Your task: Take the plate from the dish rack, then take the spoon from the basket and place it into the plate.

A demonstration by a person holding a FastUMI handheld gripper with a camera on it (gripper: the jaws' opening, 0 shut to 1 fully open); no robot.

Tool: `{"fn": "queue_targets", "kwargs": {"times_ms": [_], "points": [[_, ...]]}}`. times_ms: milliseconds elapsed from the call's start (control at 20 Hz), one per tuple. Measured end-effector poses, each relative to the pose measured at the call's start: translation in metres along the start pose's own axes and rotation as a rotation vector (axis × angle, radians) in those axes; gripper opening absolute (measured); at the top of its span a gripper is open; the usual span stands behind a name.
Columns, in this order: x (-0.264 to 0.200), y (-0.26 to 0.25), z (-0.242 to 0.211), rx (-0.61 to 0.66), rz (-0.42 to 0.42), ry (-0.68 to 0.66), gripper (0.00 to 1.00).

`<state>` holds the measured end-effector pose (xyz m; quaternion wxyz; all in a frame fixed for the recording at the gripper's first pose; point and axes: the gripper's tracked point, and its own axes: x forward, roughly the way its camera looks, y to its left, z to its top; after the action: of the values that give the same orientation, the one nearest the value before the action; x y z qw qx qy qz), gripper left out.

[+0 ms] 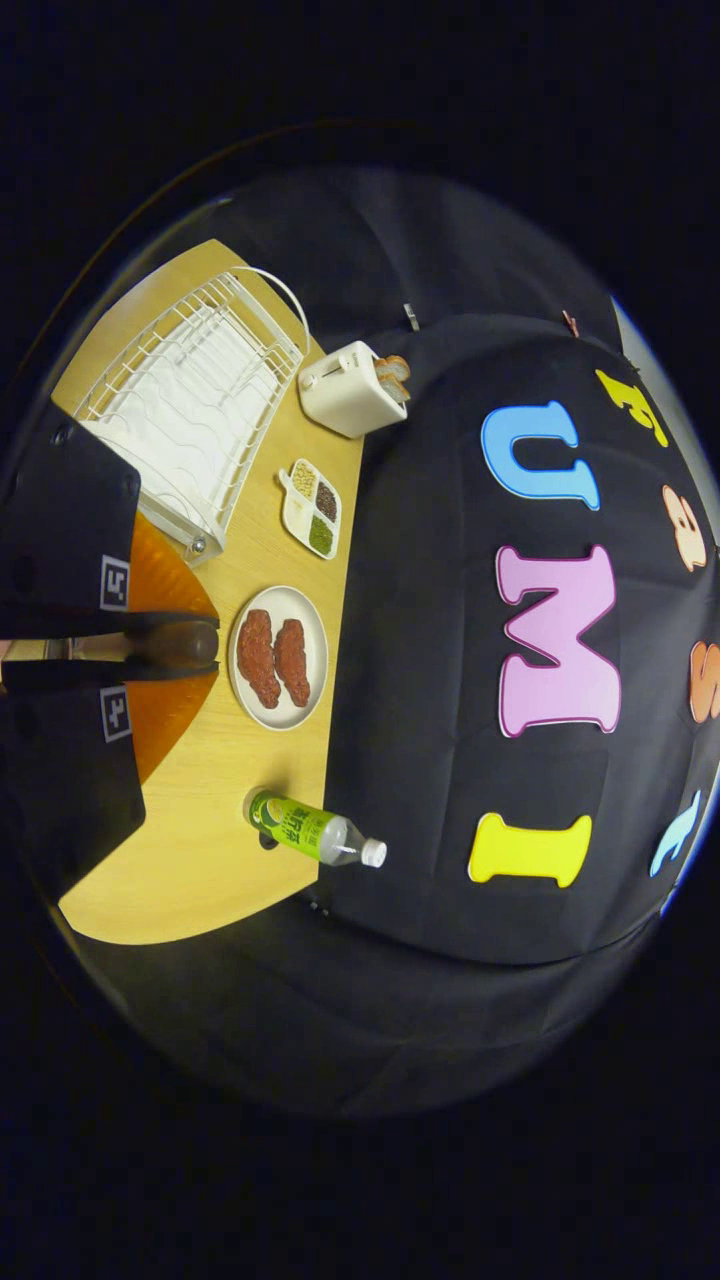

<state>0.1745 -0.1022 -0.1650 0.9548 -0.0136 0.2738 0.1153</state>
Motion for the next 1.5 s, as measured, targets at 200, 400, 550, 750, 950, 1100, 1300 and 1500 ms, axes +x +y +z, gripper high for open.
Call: {"fn": "queue_targets", "kwargs": {"times_ms": [200,400,550,750,950,1100,1300,1500], "points": [[-0.047,-0.005,0.024,0.009,-0.08,-0.041,0.12],[-0.088,0.002,0.021,0.056,-0.123,-0.038,0.12],[-0.109,0.006,-0.007,0.079,-0.159,-0.006,0.12],[-0.126,0.027,-0.064,0.16,-0.146,0.087,0.12],[-0.128,0.04,-0.129,0.187,-0.159,0.2,0.12],[-0.124,0.044,-0.167,0.231,-0.175,0.283,0.12],[-0.11,0.049,-0.196,0.314,-0.186,0.355,0.13],[-0.097,0.051,-0.201,0.301,-0.187,0.37,0.12]]}}
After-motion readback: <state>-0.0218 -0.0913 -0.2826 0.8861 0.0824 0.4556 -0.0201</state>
